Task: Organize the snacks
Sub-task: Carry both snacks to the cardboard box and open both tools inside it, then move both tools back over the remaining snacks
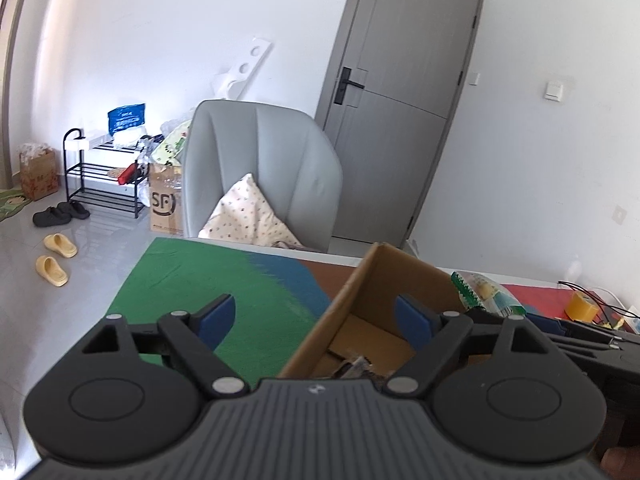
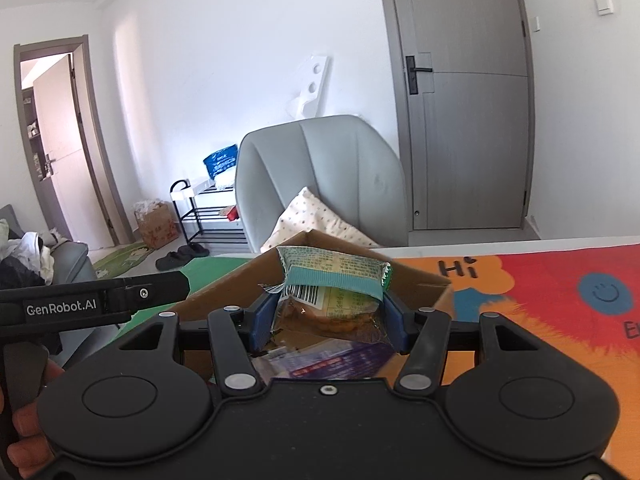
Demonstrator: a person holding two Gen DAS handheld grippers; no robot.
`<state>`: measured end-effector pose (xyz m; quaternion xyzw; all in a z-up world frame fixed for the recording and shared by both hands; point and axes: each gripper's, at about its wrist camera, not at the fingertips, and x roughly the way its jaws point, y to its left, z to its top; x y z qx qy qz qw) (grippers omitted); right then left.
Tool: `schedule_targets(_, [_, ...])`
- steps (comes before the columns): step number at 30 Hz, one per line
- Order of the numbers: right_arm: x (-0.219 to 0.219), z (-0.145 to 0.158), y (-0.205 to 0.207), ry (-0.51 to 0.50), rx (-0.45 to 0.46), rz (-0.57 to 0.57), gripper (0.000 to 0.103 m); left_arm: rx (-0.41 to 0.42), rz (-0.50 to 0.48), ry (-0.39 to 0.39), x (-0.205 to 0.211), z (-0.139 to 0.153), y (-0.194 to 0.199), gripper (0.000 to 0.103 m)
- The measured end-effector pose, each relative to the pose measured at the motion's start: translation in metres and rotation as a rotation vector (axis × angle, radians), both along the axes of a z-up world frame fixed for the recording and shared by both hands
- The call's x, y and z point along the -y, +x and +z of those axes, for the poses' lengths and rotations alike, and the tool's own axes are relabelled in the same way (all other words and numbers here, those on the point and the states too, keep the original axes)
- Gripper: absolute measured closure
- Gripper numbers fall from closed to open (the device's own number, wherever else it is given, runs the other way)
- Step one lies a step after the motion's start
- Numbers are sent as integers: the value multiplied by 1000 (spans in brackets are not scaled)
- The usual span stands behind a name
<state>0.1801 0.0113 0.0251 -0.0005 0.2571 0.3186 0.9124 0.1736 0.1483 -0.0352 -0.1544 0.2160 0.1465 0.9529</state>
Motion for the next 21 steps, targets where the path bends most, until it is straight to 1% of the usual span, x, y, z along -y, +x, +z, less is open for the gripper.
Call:
schedule_targets(1, [-2, -1, 0, 1, -4, 12, 43, -1, 5, -3, -2, -1, -1, 17])
schedule_targets(3, [-6, -2, 1, 6, -3, 31, 31, -6, 14, -9, -5, -1, -1, 17])
schedule_targets(4, [-6, -2, 1, 1, 0, 26, 21, -9, 18, -11, -6, -2, -1, 17])
schedule_targets(5, [-6, -2, 0, -3, 3, 14, 18, -14, 21, -11, -7, -2, -1, 17])
schedule_targets(13, [21, 2, -4, 9, -14, -44, 17, -29, 32, -14, -1, -3, -2, 12])
schedule_targets(19, [48, 5, -10, 26, -14, -101, 17, -28, 6, -3, 13, 0, -1, 11])
schedule_targets(21, [56, 6, -12, 30, -14, -113, 15, -27, -7, 6, 19, 2, -1, 11])
